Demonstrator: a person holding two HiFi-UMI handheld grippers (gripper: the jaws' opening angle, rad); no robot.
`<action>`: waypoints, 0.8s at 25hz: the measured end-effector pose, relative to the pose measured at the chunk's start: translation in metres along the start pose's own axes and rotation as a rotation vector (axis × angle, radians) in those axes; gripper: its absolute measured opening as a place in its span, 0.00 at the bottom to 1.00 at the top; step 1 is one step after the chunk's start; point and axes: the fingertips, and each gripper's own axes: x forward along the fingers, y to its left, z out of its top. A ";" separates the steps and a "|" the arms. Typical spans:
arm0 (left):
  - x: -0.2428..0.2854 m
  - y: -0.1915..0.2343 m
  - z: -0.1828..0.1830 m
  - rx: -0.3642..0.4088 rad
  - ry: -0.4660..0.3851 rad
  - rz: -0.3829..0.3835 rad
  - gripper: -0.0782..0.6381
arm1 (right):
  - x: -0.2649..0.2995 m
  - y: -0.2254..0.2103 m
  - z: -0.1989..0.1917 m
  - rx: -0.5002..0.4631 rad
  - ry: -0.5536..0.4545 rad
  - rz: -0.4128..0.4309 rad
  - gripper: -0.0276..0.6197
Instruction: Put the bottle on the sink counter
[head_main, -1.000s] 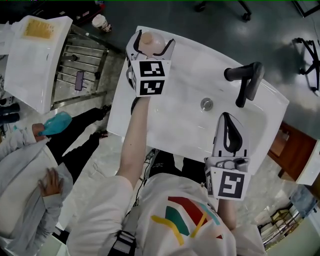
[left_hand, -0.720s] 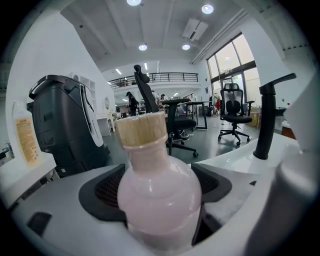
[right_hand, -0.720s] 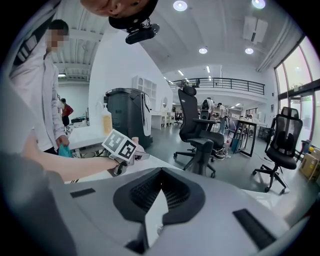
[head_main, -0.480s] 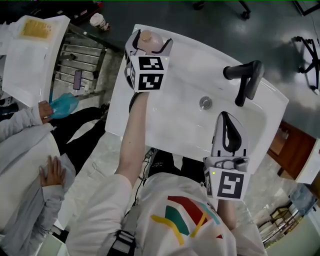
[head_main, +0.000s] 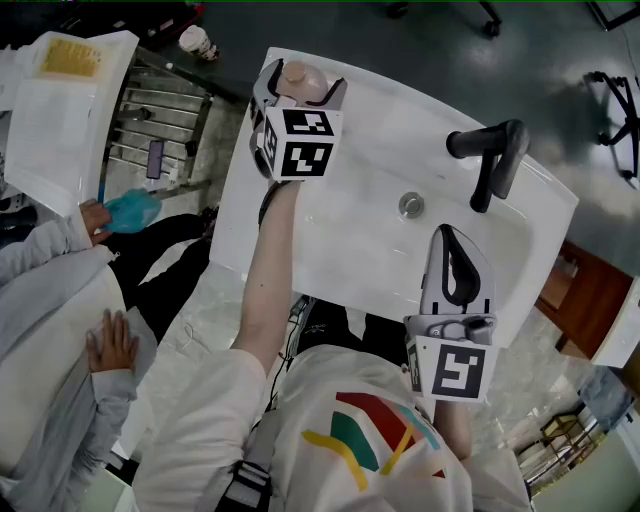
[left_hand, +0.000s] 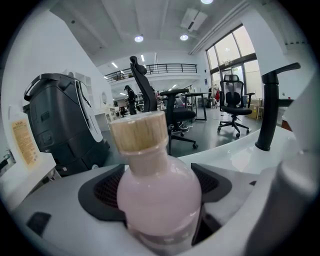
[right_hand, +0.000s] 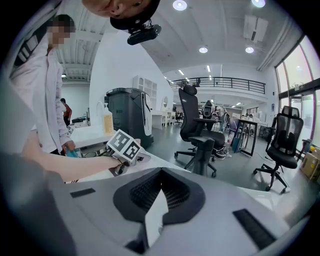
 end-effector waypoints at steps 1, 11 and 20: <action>0.000 -0.001 -0.001 0.011 0.007 0.001 0.66 | 0.000 0.000 0.000 0.001 0.000 0.000 0.06; 0.001 -0.002 -0.002 0.034 0.019 0.017 0.66 | -0.004 0.003 -0.001 0.004 -0.005 0.007 0.06; -0.019 0.006 0.033 -0.020 -0.097 0.043 0.67 | -0.011 0.003 0.002 0.008 -0.025 0.002 0.06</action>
